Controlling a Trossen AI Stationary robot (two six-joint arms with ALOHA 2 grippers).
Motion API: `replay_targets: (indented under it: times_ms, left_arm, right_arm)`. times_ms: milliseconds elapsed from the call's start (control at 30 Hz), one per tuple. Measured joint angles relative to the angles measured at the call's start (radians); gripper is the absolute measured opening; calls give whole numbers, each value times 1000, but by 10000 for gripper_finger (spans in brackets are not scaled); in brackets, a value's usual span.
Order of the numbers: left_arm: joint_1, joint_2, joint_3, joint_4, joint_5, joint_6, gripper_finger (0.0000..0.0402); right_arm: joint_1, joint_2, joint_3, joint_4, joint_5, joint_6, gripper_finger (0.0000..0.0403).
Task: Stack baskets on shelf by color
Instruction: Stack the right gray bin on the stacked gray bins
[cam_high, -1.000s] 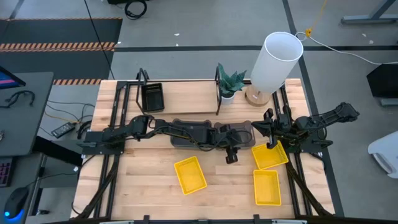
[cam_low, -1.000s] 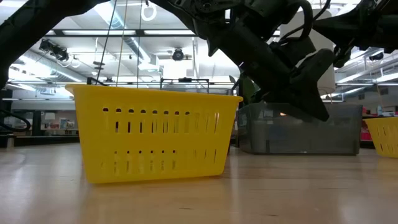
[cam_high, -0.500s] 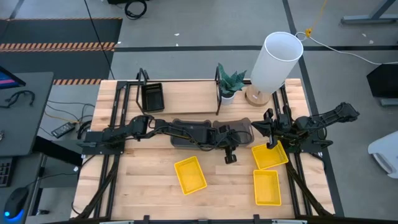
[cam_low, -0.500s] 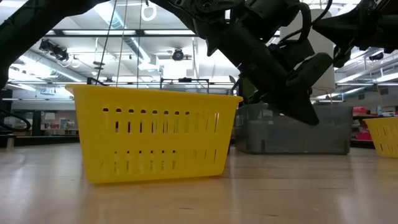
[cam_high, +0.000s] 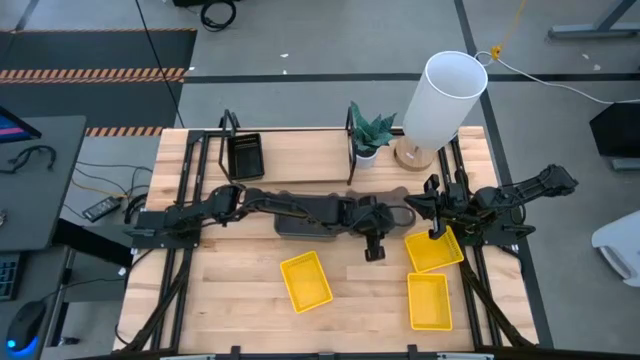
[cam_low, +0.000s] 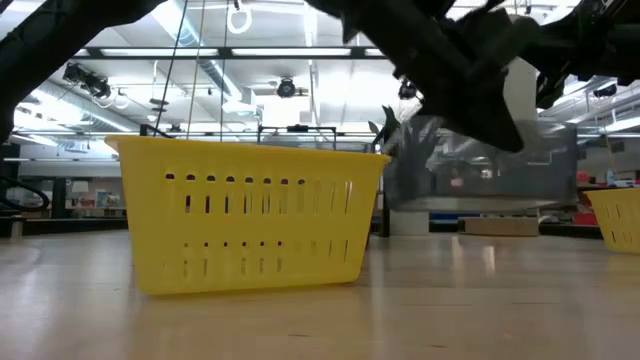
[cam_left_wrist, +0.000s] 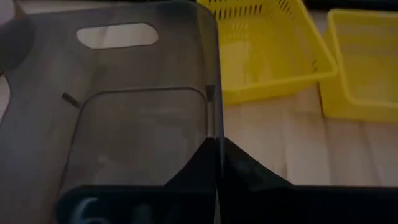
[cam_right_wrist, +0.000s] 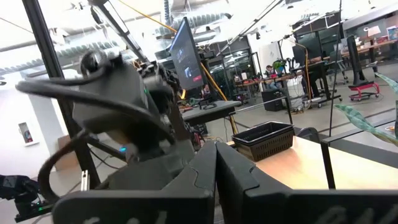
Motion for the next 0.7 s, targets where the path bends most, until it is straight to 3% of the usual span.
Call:
replay_targets:
  times_ms: [367,700]
  left_arm:
    - [-2,0,230,-333,3,79,6]
    - [-13,-32,231,-477,28,74,6]
  right_arm:
    - [0,0,0,0,0,0,12]
    - [0,0,0,0,0,0,12]
